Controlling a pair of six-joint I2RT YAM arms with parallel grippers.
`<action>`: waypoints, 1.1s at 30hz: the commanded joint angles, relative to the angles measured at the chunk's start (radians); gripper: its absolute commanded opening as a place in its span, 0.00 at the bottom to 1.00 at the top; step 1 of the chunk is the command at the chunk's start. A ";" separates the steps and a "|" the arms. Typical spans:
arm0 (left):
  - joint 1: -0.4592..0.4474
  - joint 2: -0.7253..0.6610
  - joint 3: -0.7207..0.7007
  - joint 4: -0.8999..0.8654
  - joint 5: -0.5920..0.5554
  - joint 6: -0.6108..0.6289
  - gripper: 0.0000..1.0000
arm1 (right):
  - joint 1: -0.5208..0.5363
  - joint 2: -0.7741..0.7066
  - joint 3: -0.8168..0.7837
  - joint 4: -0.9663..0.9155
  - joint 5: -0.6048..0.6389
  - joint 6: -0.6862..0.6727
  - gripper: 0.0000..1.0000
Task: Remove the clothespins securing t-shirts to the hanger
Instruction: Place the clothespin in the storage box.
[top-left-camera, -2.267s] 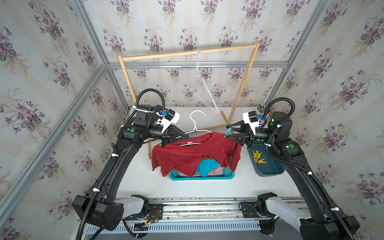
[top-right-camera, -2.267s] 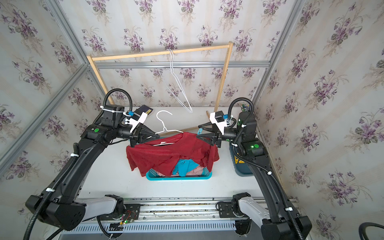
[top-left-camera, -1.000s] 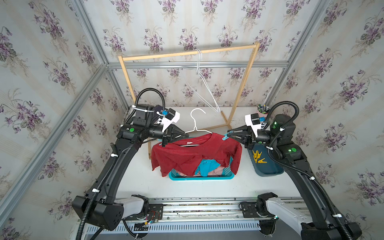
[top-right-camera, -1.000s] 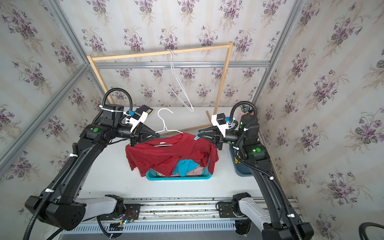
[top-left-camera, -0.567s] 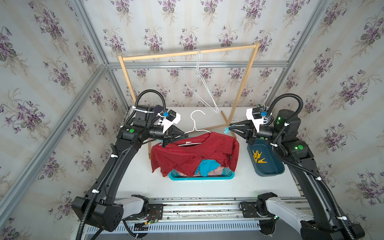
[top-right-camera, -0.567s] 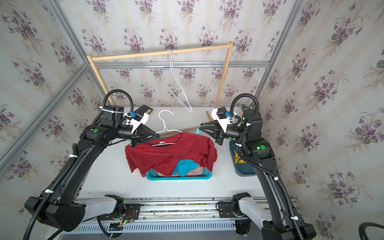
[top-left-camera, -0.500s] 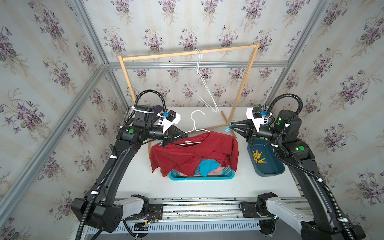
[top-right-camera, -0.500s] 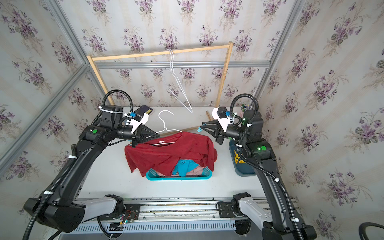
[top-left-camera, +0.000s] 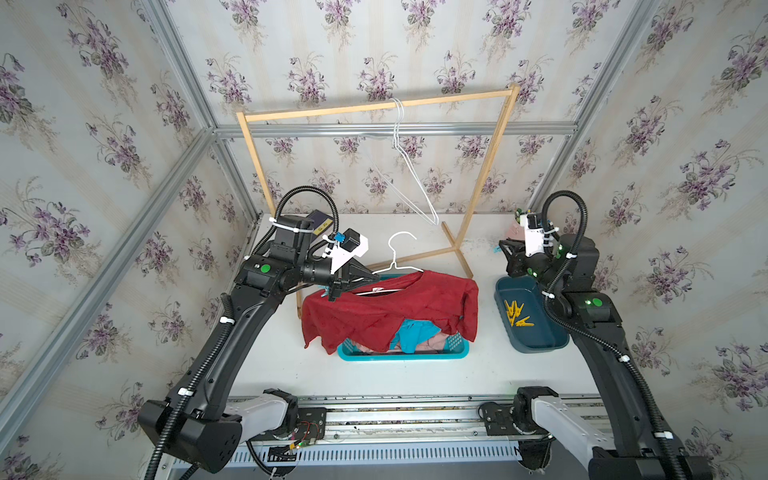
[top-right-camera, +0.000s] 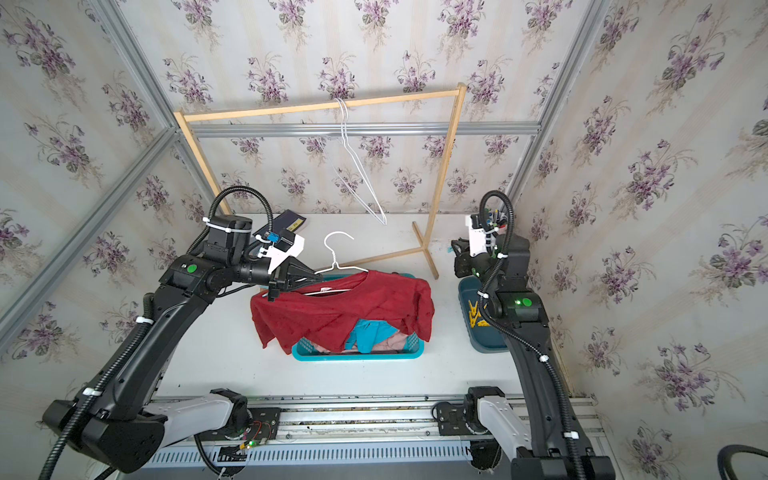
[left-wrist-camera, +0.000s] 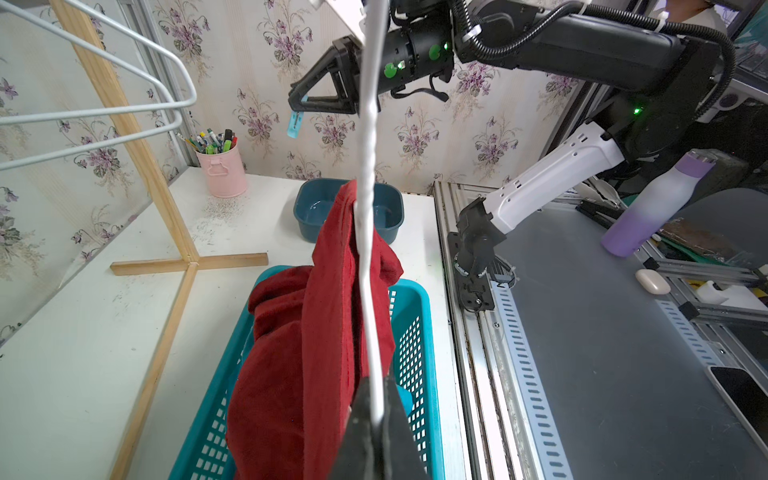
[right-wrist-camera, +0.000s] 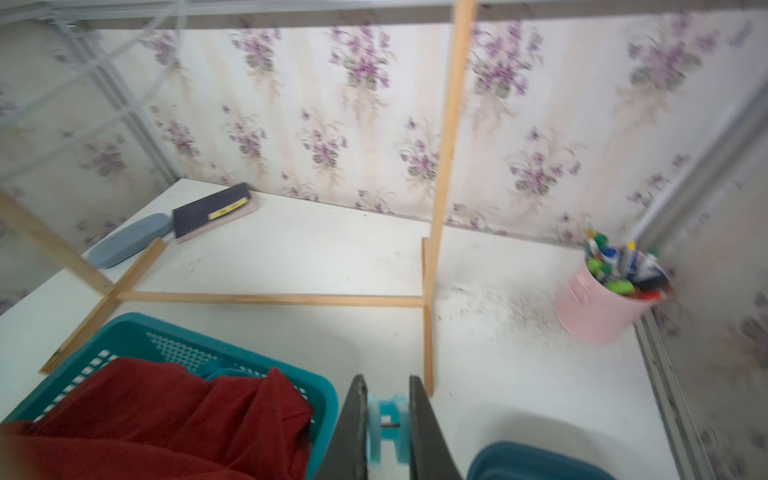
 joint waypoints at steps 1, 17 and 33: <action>0.000 -0.009 0.006 -0.004 0.001 0.027 0.00 | -0.067 -0.025 -0.070 0.027 0.073 0.095 0.00; -0.016 0.002 0.031 -0.003 -0.011 -0.079 0.00 | -0.255 0.029 -0.338 0.138 0.176 0.264 0.07; -0.017 -0.096 -0.001 0.000 0.004 -0.071 0.00 | -0.275 0.058 -0.288 0.083 0.139 0.302 0.71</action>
